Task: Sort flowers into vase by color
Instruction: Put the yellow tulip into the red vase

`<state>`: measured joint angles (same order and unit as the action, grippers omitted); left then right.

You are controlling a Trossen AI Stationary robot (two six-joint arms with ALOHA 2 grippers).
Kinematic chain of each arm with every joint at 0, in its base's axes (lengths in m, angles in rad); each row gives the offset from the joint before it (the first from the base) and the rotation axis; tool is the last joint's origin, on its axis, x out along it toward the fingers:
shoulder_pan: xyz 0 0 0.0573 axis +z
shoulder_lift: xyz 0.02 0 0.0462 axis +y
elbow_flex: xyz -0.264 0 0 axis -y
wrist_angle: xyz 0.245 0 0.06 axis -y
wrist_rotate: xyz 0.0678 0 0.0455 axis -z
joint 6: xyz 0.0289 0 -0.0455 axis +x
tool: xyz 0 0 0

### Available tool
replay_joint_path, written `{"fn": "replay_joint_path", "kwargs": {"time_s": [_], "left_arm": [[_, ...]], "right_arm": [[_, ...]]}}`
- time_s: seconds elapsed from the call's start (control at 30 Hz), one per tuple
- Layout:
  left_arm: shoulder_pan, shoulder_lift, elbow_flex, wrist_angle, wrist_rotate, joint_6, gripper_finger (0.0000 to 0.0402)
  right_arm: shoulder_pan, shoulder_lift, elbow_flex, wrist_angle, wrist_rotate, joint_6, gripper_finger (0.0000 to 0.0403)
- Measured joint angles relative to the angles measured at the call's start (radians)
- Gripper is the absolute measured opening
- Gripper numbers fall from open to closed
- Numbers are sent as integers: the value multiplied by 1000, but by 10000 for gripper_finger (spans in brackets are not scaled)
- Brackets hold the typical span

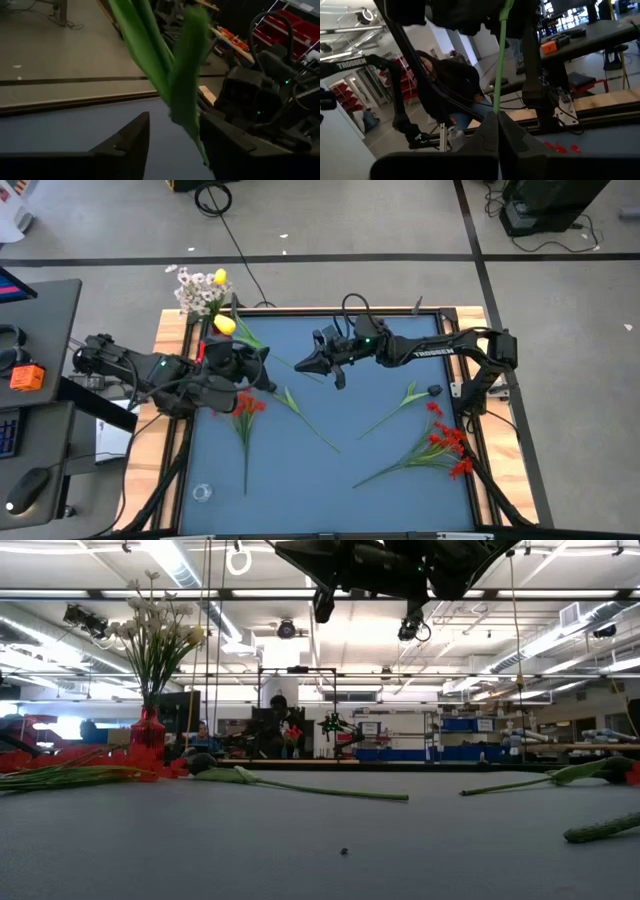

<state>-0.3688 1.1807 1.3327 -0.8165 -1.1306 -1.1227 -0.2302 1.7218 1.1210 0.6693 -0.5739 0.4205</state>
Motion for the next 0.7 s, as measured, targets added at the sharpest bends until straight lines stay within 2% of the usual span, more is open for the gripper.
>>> {"fn": "replay_joint_path", "kwargs": {"time_s": [0.23, 0.33, 0.5, 0.57, 0.63, 0.7], "left_arm": [[18, -6, 0, 28, 49, 140, 64], [18, -6, 0, 43, 62, 217, 17], [19, -15, 1, 14, 47, 386, 14], [19, -30, 1, -65, 51, 397, 13], [24, -43, 1, -176, 43, 315, 13], [29, -59, 1, -335, 27, 163, 12]], "right_arm": [[0, 0, 0, -20, -3, -31, 1], [-3, 0, 1, -46, 3, -23, 14], [-34, 0, 1, -161, 20, 60, 70], [-58, 0, 1, -226, 35, 106, 92], [-85, 0, 1, -306, 41, 146, 108], [-109, 0, 1, -372, 38, 160, 119]]}}
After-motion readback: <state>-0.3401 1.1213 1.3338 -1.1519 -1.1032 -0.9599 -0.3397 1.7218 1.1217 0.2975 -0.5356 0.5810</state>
